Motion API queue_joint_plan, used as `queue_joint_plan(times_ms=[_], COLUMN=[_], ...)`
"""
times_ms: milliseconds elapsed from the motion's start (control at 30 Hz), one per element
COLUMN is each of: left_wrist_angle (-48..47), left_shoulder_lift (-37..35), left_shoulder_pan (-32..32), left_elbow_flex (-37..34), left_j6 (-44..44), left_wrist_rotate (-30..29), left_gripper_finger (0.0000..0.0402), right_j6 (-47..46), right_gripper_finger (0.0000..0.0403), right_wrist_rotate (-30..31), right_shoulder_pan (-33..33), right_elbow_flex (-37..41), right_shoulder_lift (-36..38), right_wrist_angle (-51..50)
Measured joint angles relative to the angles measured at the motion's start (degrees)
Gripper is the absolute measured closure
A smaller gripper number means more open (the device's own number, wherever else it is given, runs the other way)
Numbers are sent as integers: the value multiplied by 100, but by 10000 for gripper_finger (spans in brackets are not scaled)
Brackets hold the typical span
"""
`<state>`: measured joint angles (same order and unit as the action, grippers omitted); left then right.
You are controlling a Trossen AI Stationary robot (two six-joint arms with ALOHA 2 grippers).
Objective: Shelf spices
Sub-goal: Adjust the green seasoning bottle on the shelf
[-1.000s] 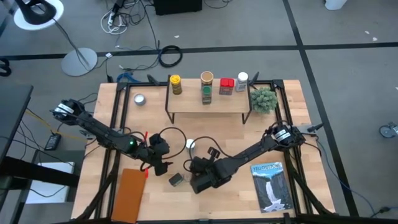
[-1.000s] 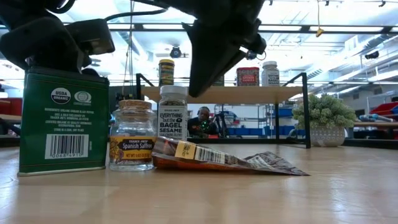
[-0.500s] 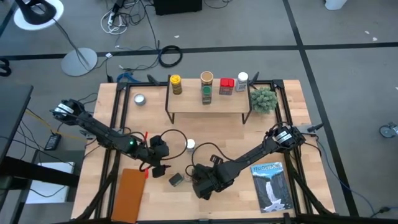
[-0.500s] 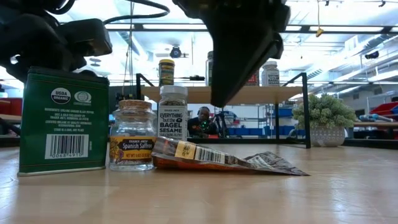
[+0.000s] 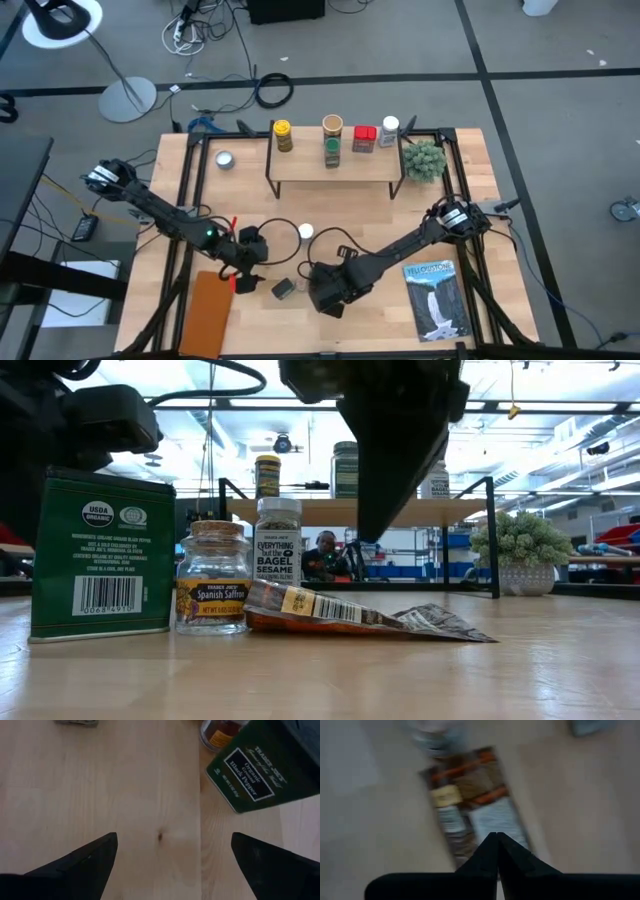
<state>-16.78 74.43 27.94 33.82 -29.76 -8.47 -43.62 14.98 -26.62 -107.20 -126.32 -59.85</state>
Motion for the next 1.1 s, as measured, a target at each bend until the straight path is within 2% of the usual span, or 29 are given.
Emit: queue_joint_plan(times_ms=[133, 233, 367, 467, 533, 667, 800, 900, 1000, 1100], left_wrist_angle=[19, 18, 18, 9, 10, 11, 19, 20, 63, 138], left_shoulder_lift=[-1, 0, -1, -1, -2, 0, 0, 0, 0, -2], left_shoulder_pan=[89, 156, 219, 219, 219, 219, 219, 219, 219, 219], left_elbow_flex=[0, 0, 0, 0, 0, 0, 0, 0, 0, 0], left_j6=[58, 75, 235, 291, 377, 378, 405, 447, 525, 532], left_wrist_rotate=[-21, 5, 27, 28, 28, 44, 43, 42, 40, 40], left_gripper_finger=[5, 5, 5, 5, 5, 5, 5, 5, 5, 5], right_j6=[42, 206, 173, 41, 22, 24, -85, -514, -1245, -1817], right_gripper_finger=[399, 399, 396, 400, 401, 401, 401, 401, 401, 402], right_wrist_rotate=[538, 1184, 1937, 2070, 1934, 1574, 1093, 929, 1130, 1807], right_shoulder_pan=[12, -12, -15, 48, 79, 92, 46, -138, -447, -865], right_elbow_flex=[0, 30, 420, 1043, 1560, 2711, 3869, 4627, 5213, 5491], right_shoulder_lift=[0, 0, 3, 79, 226, 989, 2299, 3290, 3942, 4100], right_wrist_angle=[-510, -891, -993, -640, -310, 656, 1859, 2858, 3544, 3835])
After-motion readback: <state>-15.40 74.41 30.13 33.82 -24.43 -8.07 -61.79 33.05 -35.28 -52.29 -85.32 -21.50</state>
